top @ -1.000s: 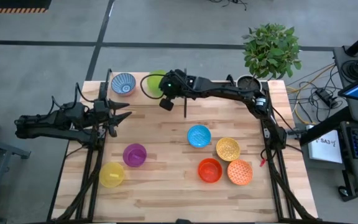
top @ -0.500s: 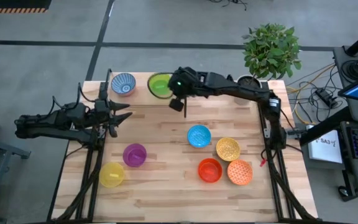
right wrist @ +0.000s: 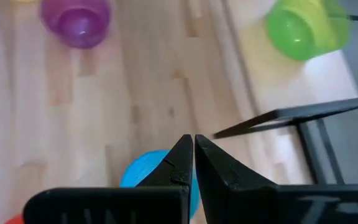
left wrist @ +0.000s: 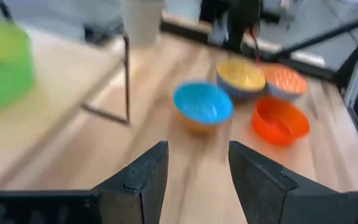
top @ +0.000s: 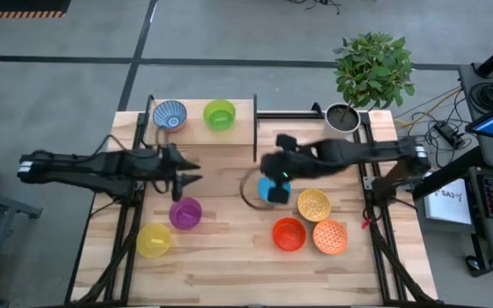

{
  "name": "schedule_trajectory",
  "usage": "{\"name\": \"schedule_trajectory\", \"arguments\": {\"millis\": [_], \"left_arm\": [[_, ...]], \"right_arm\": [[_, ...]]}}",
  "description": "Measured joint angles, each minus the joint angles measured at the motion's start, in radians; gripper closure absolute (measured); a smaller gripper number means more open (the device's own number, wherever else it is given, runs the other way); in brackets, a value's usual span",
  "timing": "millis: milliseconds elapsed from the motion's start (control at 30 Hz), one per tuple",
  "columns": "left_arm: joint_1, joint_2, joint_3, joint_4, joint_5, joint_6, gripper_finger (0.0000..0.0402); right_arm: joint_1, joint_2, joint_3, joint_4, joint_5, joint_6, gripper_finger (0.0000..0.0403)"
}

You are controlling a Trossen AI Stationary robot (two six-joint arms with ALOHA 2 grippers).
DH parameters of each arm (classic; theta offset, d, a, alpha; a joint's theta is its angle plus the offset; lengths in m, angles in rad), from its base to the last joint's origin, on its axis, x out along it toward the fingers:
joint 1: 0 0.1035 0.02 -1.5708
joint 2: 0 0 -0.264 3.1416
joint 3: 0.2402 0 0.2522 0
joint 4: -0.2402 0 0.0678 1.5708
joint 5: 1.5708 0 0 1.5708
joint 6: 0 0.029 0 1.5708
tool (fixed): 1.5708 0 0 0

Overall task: Place and stack bowls onto a shelf
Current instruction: Stack the violet bowl on top of the green bowl on the shelf

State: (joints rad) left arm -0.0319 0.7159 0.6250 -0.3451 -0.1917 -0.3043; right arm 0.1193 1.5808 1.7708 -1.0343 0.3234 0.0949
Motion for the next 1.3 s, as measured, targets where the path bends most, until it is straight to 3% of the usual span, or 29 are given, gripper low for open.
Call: {"name": "schedule_trajectory", "arguments": {"millis": [167,367,500,667,1000,1300], "left_arm": [[-0.012,0.143,0.042,-0.118,0.129,-0.062,0.0249],[-0.047,0.325,0.152,-0.454,0.133,-0.058,0.0249],[-0.053,0.436,0.173,-0.566,0.136,0.001,0.0249],[-0.053,0.538,0.165,-0.581,0.175,0.064,0.0249],[-0.053,0.682,0.164,-0.537,0.146,0.115,0.0256],[-0.053,0.762,0.164,-0.511,0.14,0.115,0.0326]], "right_arm": [[0.112,-0.139,-0.217,0.142,-0.001,0.057,0.0394],[0.198,-0.255,-0.438,0.349,0.0,0.089,0.0394],[0.224,-0.308,-0.542,0.465,0.0,0.09,0.0394],[0.228,-0.339,-0.62,0.526,0.002,0.091,0.0394],[0.228,-0.367,-0.703,0.584,0.002,0.11,0.0394],[0.228,-0.367,-0.734,0.602,0.003,0.115,0.0394]]}}
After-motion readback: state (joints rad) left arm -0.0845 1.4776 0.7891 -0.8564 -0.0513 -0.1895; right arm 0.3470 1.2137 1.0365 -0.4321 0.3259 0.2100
